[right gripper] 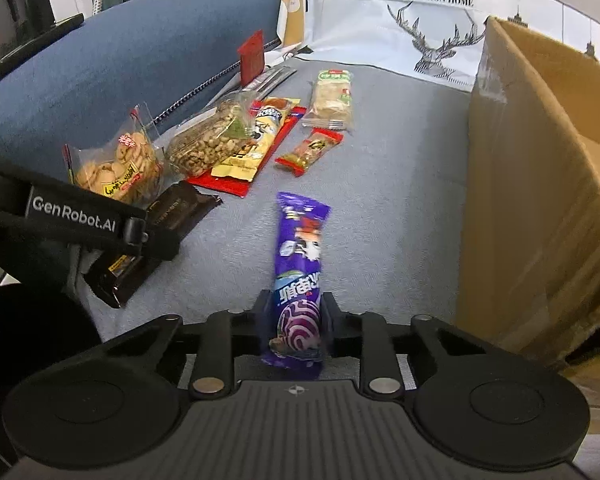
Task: Organize snacks
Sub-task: 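Grasp the purple candy bar with the right gripper while the left grasps the dark chocolate bar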
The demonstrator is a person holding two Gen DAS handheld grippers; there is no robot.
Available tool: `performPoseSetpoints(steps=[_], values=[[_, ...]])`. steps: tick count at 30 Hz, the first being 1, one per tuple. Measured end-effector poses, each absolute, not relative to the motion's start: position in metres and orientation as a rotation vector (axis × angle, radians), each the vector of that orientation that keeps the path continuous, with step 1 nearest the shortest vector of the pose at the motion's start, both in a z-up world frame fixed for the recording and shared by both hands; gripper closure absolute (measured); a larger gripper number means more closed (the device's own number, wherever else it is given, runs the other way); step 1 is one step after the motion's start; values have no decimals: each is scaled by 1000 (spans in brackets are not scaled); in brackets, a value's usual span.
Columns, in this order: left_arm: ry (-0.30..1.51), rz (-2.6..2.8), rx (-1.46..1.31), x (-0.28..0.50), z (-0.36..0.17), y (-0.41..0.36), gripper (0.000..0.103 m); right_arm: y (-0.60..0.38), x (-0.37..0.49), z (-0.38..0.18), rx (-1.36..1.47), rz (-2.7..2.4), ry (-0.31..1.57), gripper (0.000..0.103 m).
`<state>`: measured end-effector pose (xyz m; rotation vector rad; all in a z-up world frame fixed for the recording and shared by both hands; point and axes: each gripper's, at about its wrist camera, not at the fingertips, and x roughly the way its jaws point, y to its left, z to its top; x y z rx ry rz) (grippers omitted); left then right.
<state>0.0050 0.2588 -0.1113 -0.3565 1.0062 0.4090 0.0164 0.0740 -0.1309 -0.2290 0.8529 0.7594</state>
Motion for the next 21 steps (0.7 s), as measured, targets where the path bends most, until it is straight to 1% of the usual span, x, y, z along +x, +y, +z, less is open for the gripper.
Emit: performPoseSetpoints(steps=[6, 10, 11, 12, 13, 15, 18, 21], values=[[1056, 417, -408, 8, -119, 266, 37, 62, 12, -121, -213, 732, 828, 77], [1086, 397, -418, 13, -124, 268, 38, 59, 12, -120, -195, 718, 854, 77], [1086, 397, -410, 13, -124, 267, 41, 59, 13, -120, -188, 714, 863, 77], [1082, 398, -404, 13, -124, 265, 54, 58, 13, -120, -180, 711, 871, 77], [1077, 394, -398, 12, -124, 264, 58, 59, 13, -120, -176, 711, 873, 77], [1060, 369, -397, 10, -123, 261, 60, 60, 11, -120, -181, 713, 869, 77], [1050, 325, -390, 7, -122, 255, 60, 59, 9, -125, -192, 719, 864, 76], [1076, 220, -386, 12, -125, 249, 60, 60, 11, -127, -192, 711, 877, 75]])
